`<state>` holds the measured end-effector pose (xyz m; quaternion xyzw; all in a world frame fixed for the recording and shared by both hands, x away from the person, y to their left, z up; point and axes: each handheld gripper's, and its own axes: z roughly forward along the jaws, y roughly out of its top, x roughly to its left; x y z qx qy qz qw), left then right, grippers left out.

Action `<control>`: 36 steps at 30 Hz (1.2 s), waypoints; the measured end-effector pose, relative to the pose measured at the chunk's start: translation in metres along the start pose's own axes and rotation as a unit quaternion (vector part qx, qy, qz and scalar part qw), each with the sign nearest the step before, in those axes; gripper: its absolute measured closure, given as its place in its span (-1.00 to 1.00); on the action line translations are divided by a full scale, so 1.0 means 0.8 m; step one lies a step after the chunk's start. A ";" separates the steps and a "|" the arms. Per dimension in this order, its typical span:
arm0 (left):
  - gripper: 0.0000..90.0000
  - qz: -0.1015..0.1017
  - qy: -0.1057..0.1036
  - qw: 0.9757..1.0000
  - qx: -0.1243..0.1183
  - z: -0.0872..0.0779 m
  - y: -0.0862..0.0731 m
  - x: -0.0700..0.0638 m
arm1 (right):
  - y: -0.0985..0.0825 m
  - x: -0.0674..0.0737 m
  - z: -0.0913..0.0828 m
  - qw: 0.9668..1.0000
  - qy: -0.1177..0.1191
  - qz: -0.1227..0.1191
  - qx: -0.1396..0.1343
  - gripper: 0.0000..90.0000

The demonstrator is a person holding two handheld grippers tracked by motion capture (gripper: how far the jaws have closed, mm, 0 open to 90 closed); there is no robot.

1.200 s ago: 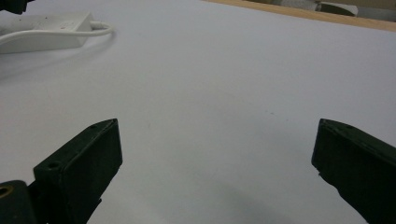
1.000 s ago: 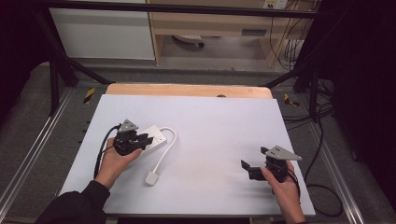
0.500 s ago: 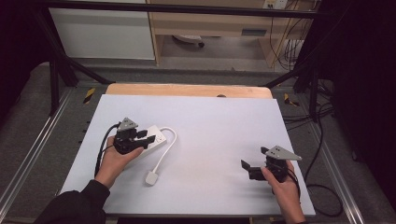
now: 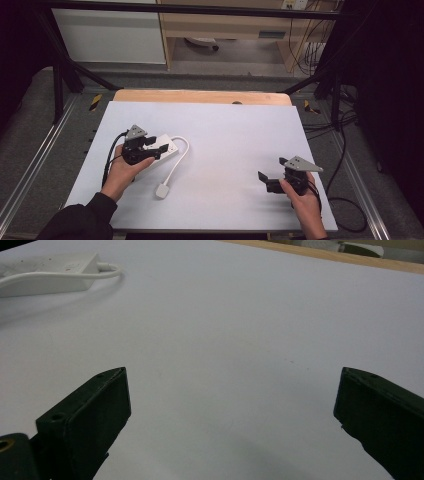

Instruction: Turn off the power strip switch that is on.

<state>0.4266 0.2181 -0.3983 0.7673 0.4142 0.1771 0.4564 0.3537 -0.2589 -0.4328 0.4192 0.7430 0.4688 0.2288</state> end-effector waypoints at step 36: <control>-0.86 -0.034 0.013 0.997 -0.074 -0.033 0.011 -0.005 | 0.000 0.001 0.000 1.000 0.005 0.000 -0.001 -0.95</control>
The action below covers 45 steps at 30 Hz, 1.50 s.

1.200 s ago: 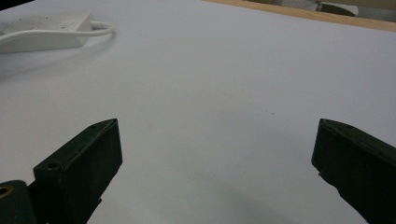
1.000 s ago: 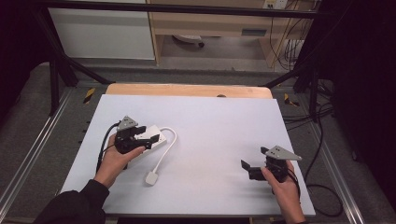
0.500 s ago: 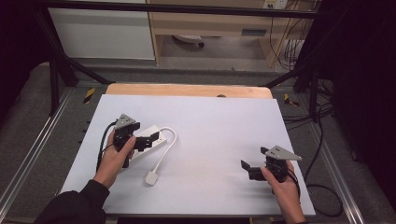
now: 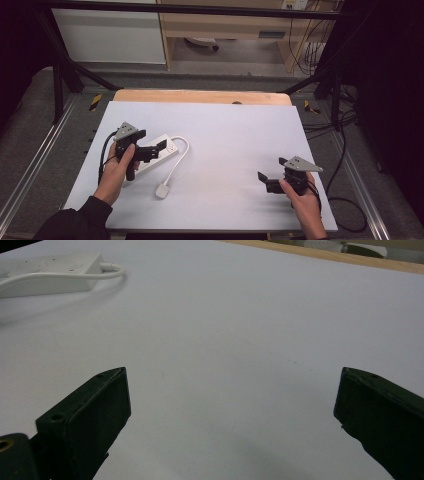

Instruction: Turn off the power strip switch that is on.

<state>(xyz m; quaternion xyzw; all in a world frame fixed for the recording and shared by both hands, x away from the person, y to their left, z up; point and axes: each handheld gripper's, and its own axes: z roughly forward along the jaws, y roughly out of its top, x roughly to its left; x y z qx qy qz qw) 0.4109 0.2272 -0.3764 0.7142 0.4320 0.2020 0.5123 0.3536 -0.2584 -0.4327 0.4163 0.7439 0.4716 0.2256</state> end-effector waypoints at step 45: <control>-0.85 -0.026 0.016 0.998 -0.053 -0.127 -0.027 0.022 | 0.000 -0.004 -0.005 1.000 -0.008 0.008 -0.007 -0.95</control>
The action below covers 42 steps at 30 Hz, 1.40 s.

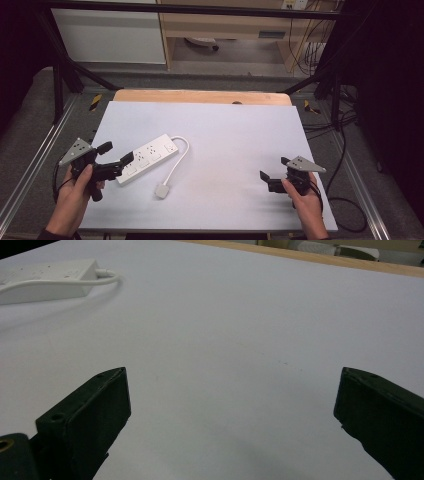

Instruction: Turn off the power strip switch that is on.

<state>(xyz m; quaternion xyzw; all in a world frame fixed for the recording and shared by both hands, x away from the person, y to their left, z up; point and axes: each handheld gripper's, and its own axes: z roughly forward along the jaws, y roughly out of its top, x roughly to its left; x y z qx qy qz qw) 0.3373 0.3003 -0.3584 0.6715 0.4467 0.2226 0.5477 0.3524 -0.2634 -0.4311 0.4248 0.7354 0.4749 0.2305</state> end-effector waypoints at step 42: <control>-0.85 -0.004 0.021 1.000 0.021 -0.024 -0.071 0.018 | -0.002 -0.004 0.000 1.000 -0.008 -0.002 0.005 -0.95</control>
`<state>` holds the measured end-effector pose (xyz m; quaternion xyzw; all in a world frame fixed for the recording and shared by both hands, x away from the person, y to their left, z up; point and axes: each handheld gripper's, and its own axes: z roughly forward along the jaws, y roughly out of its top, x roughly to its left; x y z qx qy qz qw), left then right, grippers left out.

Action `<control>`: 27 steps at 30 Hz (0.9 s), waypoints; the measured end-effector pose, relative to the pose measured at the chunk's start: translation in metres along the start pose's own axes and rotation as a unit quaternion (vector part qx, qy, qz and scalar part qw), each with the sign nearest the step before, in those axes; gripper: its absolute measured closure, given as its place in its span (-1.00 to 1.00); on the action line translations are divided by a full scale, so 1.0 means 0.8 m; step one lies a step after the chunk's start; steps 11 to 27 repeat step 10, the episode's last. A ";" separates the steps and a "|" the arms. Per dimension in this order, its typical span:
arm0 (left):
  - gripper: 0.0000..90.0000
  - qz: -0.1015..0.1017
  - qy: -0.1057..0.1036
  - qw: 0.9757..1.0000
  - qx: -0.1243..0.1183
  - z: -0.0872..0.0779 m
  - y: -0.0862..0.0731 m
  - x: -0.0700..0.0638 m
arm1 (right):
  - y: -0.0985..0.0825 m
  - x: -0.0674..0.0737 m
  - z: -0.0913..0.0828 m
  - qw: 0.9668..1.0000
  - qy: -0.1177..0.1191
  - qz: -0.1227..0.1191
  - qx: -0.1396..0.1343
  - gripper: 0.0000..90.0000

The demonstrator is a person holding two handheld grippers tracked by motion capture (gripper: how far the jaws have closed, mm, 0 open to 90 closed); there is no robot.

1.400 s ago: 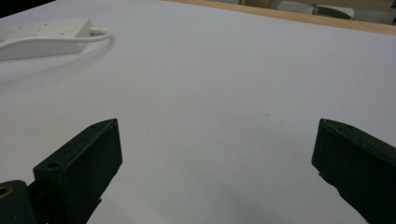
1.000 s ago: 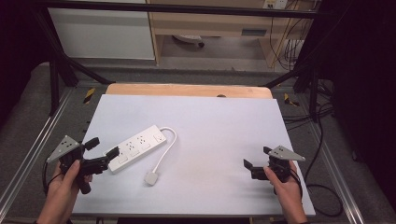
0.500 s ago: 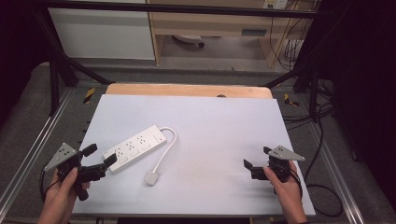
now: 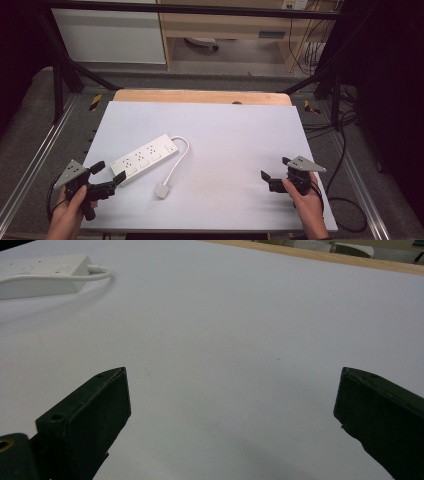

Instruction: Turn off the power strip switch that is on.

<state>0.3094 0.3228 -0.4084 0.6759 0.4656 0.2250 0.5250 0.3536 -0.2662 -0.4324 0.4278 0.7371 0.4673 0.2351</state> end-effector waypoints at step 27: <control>-0.82 0.019 0.025 0.998 0.057 0.004 -0.024 0.002 | -0.011 -0.008 0.016 0.997 -0.045 0.011 0.067 -0.94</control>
